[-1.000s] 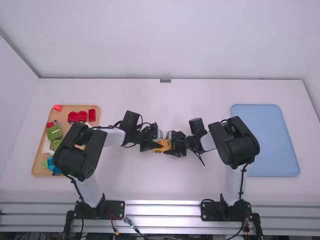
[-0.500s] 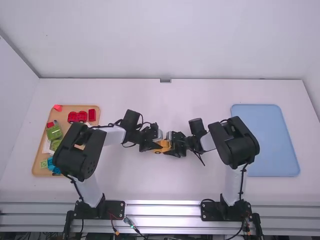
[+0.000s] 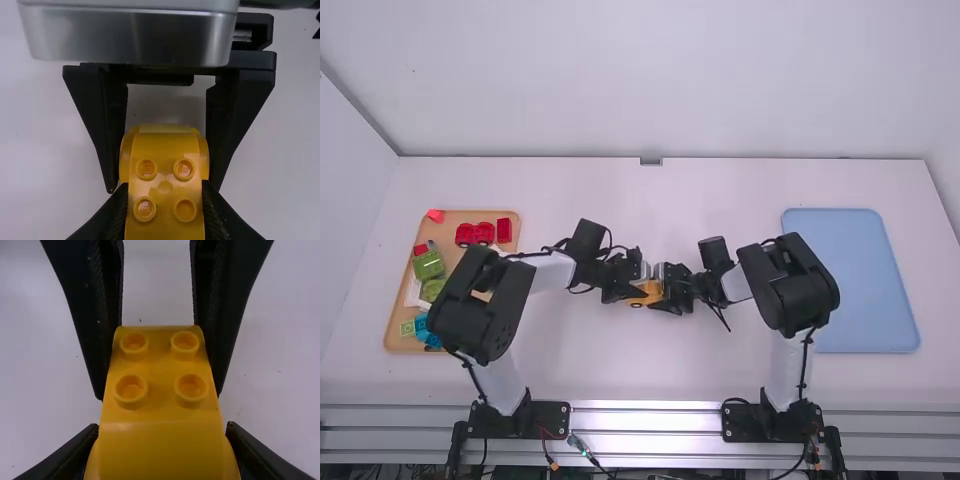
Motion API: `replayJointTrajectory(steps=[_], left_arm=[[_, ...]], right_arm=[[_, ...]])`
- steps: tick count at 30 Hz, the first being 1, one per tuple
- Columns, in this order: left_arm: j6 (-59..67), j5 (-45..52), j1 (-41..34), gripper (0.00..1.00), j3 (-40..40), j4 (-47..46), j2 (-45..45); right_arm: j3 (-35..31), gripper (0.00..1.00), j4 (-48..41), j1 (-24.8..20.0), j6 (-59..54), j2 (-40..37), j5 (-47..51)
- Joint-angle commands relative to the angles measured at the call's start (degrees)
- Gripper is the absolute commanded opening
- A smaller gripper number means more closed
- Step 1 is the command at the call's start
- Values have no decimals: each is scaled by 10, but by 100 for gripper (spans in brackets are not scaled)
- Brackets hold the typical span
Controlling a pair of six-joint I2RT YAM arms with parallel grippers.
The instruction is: Assemble lego blocks to make yellow taxi
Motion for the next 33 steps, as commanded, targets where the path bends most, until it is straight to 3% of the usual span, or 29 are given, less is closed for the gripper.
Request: replayJointTrajectory(steps=[1,17,33], left_arm=[[-14,-35,-19,2,-15,-16,9],[-10,-92,-20,2,-16,-50,9],[-34,-138,-45,2,-31,-10,9]], right_arm=[[3,41,5,0,2,9,2],[3,42,5,0,2,9,3],[3,43,5,0,2,9,3]])
